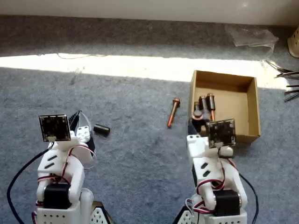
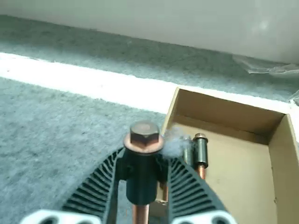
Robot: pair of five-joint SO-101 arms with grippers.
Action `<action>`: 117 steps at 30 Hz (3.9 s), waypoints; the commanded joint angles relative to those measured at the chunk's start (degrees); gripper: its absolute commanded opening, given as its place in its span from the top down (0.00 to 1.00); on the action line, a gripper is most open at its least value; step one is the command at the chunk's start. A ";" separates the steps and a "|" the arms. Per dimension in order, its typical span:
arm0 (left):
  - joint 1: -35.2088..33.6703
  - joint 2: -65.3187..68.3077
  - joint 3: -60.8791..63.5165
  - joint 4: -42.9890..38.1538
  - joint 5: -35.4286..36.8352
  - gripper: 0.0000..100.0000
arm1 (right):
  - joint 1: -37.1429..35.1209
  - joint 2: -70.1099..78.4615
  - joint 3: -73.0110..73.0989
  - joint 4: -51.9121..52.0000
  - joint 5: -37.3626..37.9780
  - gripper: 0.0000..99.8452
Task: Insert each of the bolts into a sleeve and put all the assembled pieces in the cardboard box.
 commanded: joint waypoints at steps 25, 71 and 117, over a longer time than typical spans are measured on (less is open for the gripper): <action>-0.75 -0.57 9.98 -13.63 0.35 0.98 | 13.05 76.97 -52.62 0.92 4.40 1.00; -0.75 -0.57 10.07 -13.63 0.35 0.98 | 16.84 121.98 -80.66 4.53 8.97 0.88; -13.76 -0.66 0.31 -0.88 0.70 0.98 | -25.10 104.13 -84.88 18.15 19.60 0.88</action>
